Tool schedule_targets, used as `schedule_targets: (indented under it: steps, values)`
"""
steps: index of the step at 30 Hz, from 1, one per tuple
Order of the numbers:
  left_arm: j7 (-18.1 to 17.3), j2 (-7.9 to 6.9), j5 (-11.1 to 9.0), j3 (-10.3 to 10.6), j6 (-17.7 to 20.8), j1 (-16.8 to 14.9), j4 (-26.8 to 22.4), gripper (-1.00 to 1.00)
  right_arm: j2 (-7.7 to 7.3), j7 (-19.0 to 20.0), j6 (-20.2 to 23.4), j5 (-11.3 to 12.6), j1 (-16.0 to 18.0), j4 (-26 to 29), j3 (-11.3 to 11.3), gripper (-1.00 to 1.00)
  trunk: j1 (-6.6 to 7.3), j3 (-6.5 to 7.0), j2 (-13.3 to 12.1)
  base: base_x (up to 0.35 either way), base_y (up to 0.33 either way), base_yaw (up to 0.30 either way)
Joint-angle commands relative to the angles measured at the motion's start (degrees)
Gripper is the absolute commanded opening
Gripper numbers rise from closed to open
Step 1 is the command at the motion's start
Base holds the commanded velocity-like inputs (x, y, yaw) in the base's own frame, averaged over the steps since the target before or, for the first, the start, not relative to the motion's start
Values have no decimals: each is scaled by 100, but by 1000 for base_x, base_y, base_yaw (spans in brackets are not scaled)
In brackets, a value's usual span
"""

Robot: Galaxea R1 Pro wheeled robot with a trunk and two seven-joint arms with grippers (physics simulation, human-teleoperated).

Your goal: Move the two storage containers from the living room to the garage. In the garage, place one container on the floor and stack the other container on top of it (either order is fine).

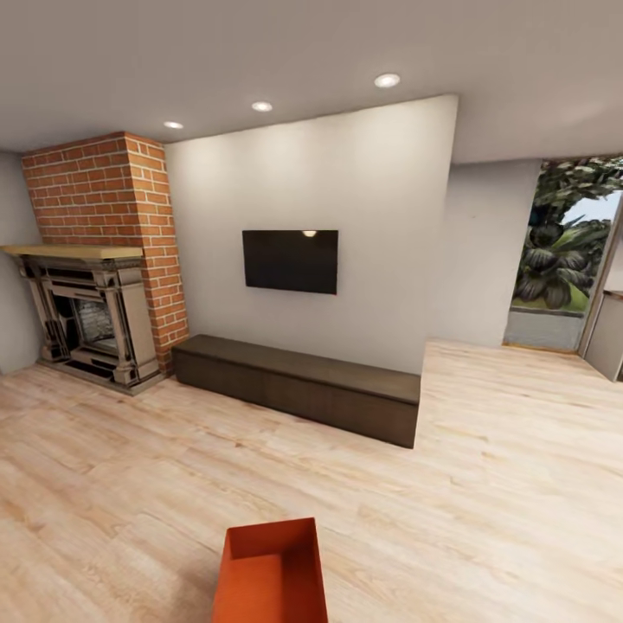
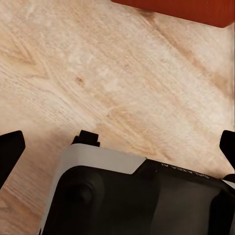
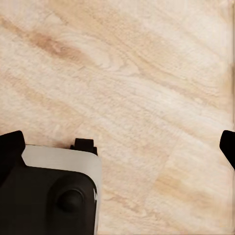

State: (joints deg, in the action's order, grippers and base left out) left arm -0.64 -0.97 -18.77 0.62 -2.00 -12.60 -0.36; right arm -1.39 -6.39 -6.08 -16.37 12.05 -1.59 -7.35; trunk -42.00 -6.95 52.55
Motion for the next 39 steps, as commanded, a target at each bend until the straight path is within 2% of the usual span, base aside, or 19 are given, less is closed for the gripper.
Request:
schedule_targets:
  steps: [1, 9, 22, 26, 39]
  values:
    - [-7, 0, -33, 9, -19, -5, 7, 100, -1, -18, -35, -59, 8, -17, -48, 100, -3, -8, 5, 265, -170, 0]
    - [-7, 0, -39, 9, -20, -5, 9, 100, 39, -26, -42, -59, 8, -17, -56, 100, -3, -8, 5, 286, -100, 27]
    - [-7, -4, -46, 9, -78, -5, 10, 100, 25, -29, -50, -59, 8, -17, -56, 100, -3, -8, 5, 279, -4, 247]
    - [-7, -1, -48, 9, -91, -5, 10, 100, 26, -29, -51, -59, 8, -17, -56, 100, -3, -8, 5, 77, 0, 182]
    - [2, 22, -57, -22, -105, -5, -6, 100, -1, 3, -46, -59, 8, -17, -39, 100, -3, -8, 5, 4, 46, 11]
